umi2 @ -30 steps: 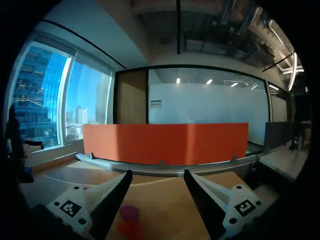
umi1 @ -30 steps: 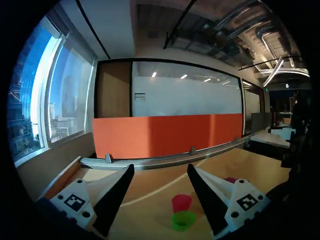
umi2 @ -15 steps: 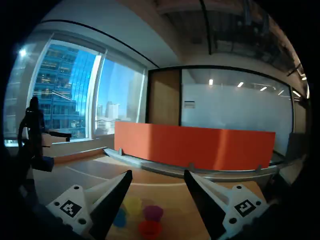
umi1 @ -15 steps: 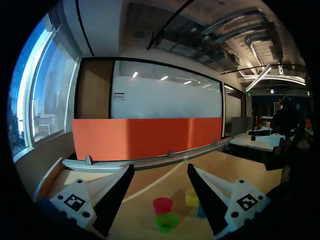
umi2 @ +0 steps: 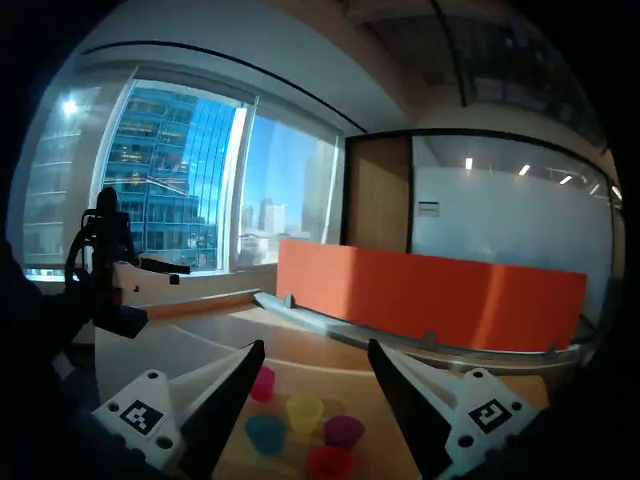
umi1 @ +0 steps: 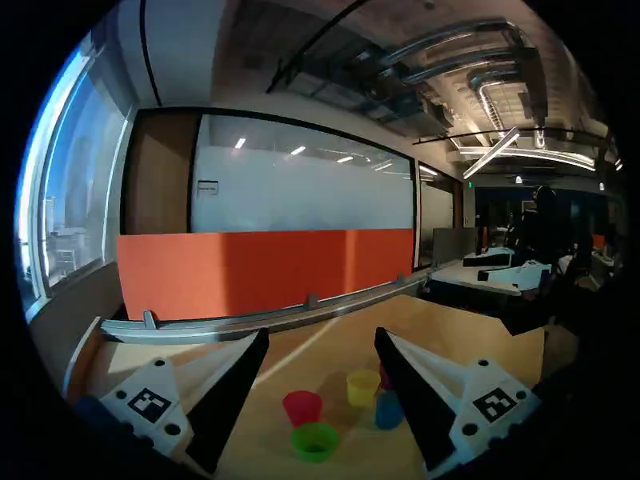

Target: Pour water

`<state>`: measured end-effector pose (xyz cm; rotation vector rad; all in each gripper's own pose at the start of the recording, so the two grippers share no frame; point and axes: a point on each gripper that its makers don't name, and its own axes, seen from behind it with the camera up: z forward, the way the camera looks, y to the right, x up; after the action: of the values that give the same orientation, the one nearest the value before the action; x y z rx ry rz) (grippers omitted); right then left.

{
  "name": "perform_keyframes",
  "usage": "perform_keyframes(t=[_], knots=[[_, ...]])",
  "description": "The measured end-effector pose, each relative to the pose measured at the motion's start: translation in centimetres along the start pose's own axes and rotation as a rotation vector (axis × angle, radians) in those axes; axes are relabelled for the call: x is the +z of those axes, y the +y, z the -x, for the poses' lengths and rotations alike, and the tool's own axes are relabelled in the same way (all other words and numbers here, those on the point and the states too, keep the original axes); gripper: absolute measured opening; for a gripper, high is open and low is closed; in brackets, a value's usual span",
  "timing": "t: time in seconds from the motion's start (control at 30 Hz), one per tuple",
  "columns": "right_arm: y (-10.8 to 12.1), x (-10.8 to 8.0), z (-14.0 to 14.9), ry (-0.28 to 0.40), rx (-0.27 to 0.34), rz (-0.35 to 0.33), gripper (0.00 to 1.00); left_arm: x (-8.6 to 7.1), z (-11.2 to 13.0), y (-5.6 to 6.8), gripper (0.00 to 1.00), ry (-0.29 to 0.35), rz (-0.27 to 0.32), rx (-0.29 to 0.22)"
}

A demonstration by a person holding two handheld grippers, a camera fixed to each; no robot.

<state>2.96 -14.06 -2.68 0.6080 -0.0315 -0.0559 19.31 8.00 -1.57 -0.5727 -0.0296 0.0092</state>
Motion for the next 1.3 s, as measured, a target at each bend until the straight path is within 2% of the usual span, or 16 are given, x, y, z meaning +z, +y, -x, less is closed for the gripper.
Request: perform_keyframes(t=[0.17, 0.37, 0.87, 1.07, 1.3], knots=[[-0.6, 0.5, 0.7, -0.026, 0.012, -0.037, 1.0, 0.1, 1.5, -0.3, 0.99, -0.04, 0.011, 0.015], [-1.5, 0.9, 2.4, -0.067, -0.003, -0.087, 1.0, 0.3, 3.2, -0.5, 0.99, -0.076, 0.034, 0.028], [-3.1, 2.0, 9.2, -0.204, -0.029, -0.166, 1.0, 1.2, 9.5, -1.9, 0.99, -0.192, 0.038, 0.014], [-3.6, 2.5, 11.8, -0.248, -0.015, -0.193, 1.0, 1.5, 12.6, -2.1, 0.99, -0.247, 0.048, 0.009], [-3.7, 3.1, 14.8, -0.301, -0.026, -0.207, 1.0, 1.8, 15.7, -2.1, 0.99, -0.305, 0.059, 0.004]])
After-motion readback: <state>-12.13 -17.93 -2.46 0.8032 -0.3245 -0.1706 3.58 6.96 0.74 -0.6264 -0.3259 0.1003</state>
